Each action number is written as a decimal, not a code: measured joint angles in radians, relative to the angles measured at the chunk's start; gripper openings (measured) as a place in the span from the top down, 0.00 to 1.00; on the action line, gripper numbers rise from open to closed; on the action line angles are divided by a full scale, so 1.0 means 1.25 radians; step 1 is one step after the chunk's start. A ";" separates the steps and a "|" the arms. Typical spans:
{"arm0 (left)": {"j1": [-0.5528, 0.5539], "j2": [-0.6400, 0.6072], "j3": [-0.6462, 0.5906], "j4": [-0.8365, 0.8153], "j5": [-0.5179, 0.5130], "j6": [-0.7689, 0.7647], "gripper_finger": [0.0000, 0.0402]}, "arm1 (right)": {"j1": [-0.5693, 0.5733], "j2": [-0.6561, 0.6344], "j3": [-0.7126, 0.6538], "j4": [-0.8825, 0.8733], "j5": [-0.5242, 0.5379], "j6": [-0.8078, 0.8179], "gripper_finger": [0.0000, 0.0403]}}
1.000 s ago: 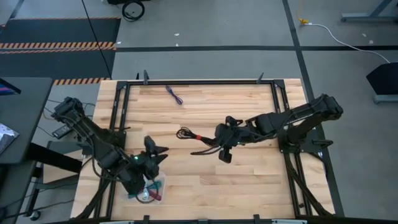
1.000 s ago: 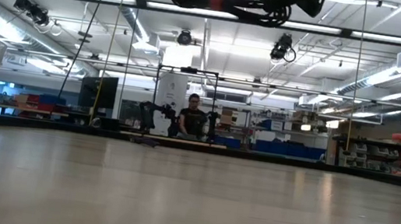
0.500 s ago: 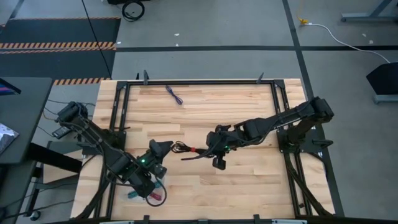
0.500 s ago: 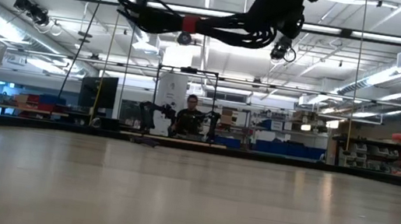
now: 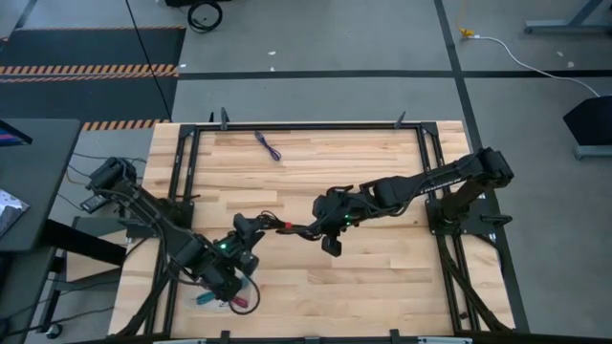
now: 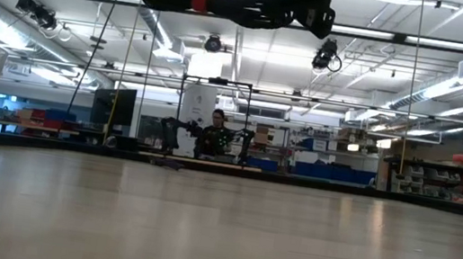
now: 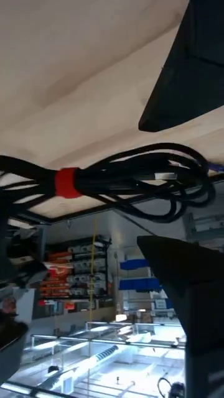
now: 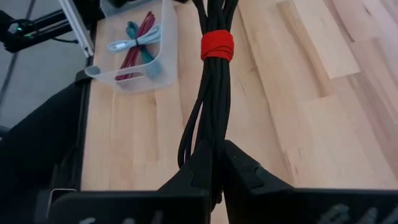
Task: Pick and place USB-C Cables
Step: Put the black charger cable into the transparent bin
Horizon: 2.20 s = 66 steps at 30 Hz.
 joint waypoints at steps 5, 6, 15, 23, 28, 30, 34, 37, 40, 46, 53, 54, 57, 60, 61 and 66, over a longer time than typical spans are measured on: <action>0.026 0.000 0.000 0.000 -0.014 0.006 0.26 | 0.005 0.000 0.000 0.021 -0.009 -0.004 0.96; 0.032 0.000 0.000 0.000 -0.008 0.005 0.26 | 0.006 0.000 0.000 0.026 -0.015 -0.005 0.96; 0.042 0.000 0.000 0.021 0.012 -0.022 0.37 | 0.009 0.000 0.000 0.034 -0.029 -0.004 0.95; 0.031 0.000 0.000 0.033 0.051 -0.101 0.82 | 0.005 0.000 0.000 0.033 -0.029 -0.007 0.94; 0.031 0.000 0.000 0.011 0.066 -0.156 0.88 | 0.005 0.001 0.000 0.056 -0.026 -0.044 0.87; 0.031 0.000 0.000 0.003 0.066 -0.173 0.88 | 0.006 0.001 0.000 0.064 -0.025 -0.055 0.82; 0.028 0.000 0.000 -0.028 0.066 -0.193 0.88 | 0.006 0.001 0.000 0.062 -0.032 -0.075 0.73; 0.018 0.000 0.000 -0.050 0.065 -0.209 0.88 | 0.006 0.001 0.000 0.059 -0.051 -0.094 0.66; 0.000 0.000 0.006 -0.063 0.072 -0.243 0.88 | 0.006 0.001 0.000 0.059 -0.077 -0.113 0.59; -0.061 0.001 0.120 -0.268 0.171 -0.436 0.88 | 0.006 0.001 0.000 0.047 -0.159 -0.077 0.51; -0.112 0.000 0.235 -0.527 0.516 -0.703 0.88 | 0.006 0.001 0.000 -0.023 -0.171 -0.060 0.51; -0.117 0.000 0.238 -0.533 0.572 -0.730 0.88 | 0.006 0.001 0.000 -0.025 -0.171 -0.059 0.51; -0.129 0.000 0.237 -0.533 0.705 -0.794 0.88 | 0.006 0.001 0.000 -0.025 -0.170 -0.059 0.51; -0.146 0.000 0.236 -0.531 0.765 -0.849 0.88 | 0.005 0.001 0.000 -0.026 -0.170 -0.059 0.51; -0.150 0.000 0.236 -0.529 0.775 -0.866 0.88 | 0.005 0.001 0.000 -0.026 -0.170 -0.059 0.51; -0.179 0.000 0.236 -0.515 0.805 -0.932 0.88 | 0.005 0.001 0.000 -0.026 -0.169 -0.061 0.52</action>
